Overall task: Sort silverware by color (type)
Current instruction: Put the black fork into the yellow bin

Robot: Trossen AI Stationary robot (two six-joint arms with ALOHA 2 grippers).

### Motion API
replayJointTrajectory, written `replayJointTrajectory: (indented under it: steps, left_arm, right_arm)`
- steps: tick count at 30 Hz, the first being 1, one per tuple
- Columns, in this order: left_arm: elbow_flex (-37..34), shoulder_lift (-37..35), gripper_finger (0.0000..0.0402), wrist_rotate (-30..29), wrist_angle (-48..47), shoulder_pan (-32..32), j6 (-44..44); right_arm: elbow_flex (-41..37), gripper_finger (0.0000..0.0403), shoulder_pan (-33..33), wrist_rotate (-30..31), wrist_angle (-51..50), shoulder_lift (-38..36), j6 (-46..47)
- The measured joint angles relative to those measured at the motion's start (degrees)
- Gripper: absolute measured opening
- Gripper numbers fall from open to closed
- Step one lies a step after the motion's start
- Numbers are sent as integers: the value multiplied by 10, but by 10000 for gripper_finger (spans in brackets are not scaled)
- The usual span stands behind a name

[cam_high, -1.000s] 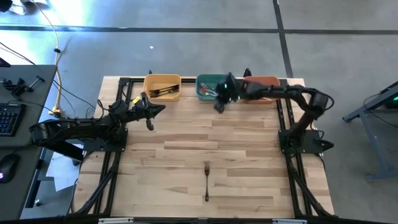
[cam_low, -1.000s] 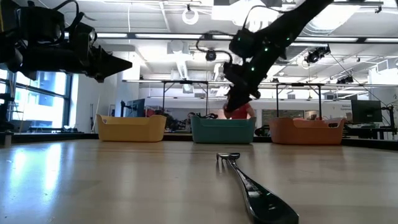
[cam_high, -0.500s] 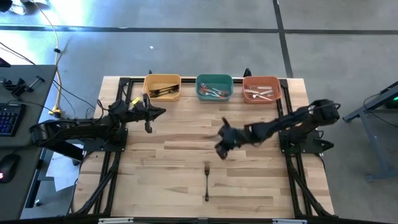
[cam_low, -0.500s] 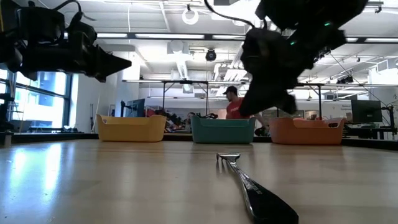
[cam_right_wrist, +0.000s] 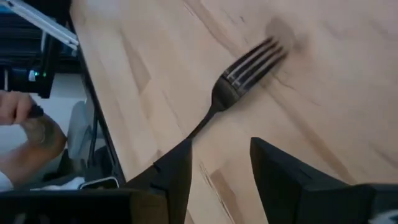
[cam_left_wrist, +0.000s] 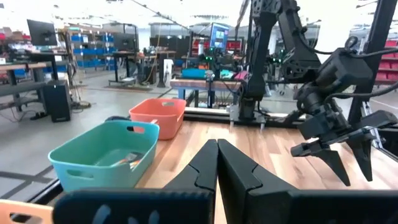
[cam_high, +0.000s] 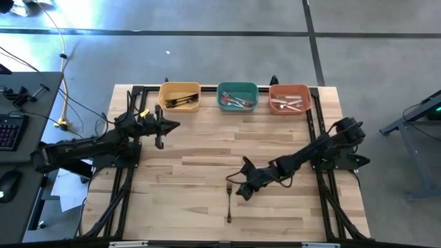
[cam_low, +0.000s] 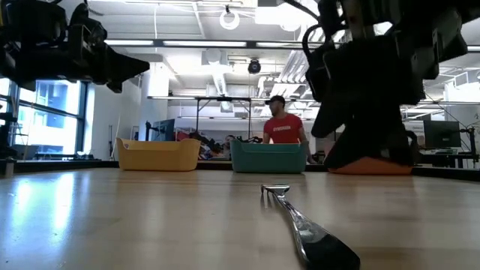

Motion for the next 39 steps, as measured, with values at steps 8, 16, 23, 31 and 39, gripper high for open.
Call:
replayJointTrajectory:
  steps: [8,16,23,31,39]
  left_arm:
    - [0,-70,0,0,-84,0,20]
    - [0,-104,0,0,-142,0,36]
    - [0,-113,0,0,-155,0,47]
    - [0,-112,0,0,-155,0,52]
    - [0,-112,0,0,-152,0,44]
  right_arm:
    - [61,145,1,11,10,79,28]
    - [72,144,-6,11,34,118,79]
    - [71,138,-8,53,61,122,51]
    - [73,80,-19,45,113,153,10]
    - [87,97,-35,3,132,175,4]
